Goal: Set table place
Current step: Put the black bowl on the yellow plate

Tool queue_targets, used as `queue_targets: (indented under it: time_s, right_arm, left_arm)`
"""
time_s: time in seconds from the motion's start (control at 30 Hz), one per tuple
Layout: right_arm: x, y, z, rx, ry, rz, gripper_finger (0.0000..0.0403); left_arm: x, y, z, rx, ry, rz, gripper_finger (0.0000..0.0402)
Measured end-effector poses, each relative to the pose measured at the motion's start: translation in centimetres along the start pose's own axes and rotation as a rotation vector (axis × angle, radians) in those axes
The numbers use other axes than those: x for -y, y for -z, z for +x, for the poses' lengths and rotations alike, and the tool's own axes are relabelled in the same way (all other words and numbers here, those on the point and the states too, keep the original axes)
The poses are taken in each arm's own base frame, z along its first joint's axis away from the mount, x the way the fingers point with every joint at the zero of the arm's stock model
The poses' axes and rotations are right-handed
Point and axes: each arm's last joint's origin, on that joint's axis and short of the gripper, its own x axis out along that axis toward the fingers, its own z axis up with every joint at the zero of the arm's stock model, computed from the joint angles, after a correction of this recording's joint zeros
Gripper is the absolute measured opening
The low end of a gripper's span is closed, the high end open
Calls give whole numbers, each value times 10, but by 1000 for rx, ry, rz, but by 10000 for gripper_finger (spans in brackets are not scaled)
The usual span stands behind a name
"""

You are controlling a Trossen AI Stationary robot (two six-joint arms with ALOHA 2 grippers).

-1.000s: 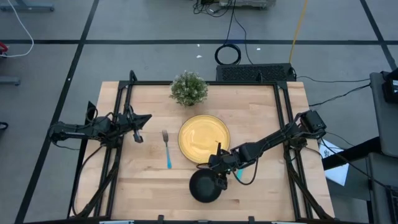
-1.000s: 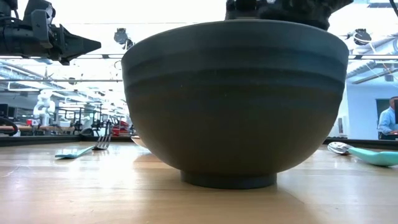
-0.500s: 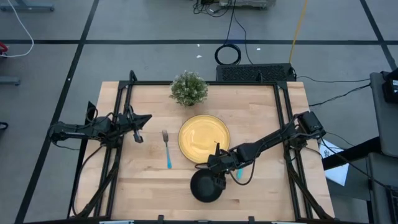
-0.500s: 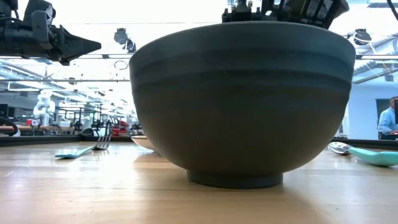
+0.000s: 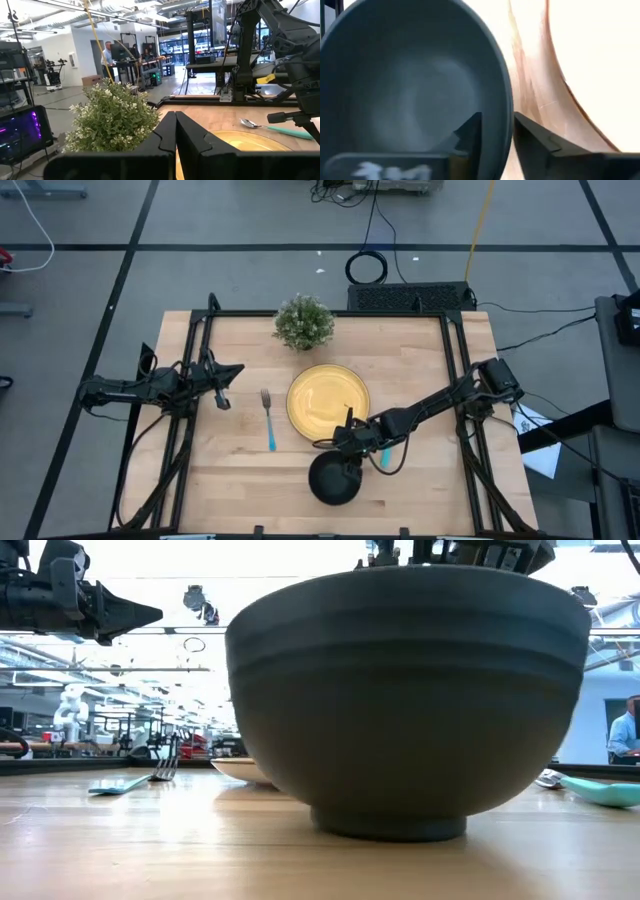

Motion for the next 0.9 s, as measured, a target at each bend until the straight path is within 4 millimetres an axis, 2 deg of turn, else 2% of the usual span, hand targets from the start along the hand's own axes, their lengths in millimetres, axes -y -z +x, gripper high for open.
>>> queue_targets:
  time_s: [0.2, 0.43, 0.73, 0.9]
  right_arm:
    - [3, -2, 0, 3, 4, -9, 10]
    - [-3, -10, -5, 82, -51, -92, 4]
    - [-10, -24, -48, 200, -109, -141, 2]
    - [-4, -28, -74, 221, -104, -118, 1]
  left_arm:
    - [0, 0, 0, 0, 0, 1, 8]
    - [0, 0, 0, 0, 0, 0, 8]
    - [0, 0, 0, 0, 0, 0, 8]
    - [0, 0, 0, 0, 0, -1, 8]
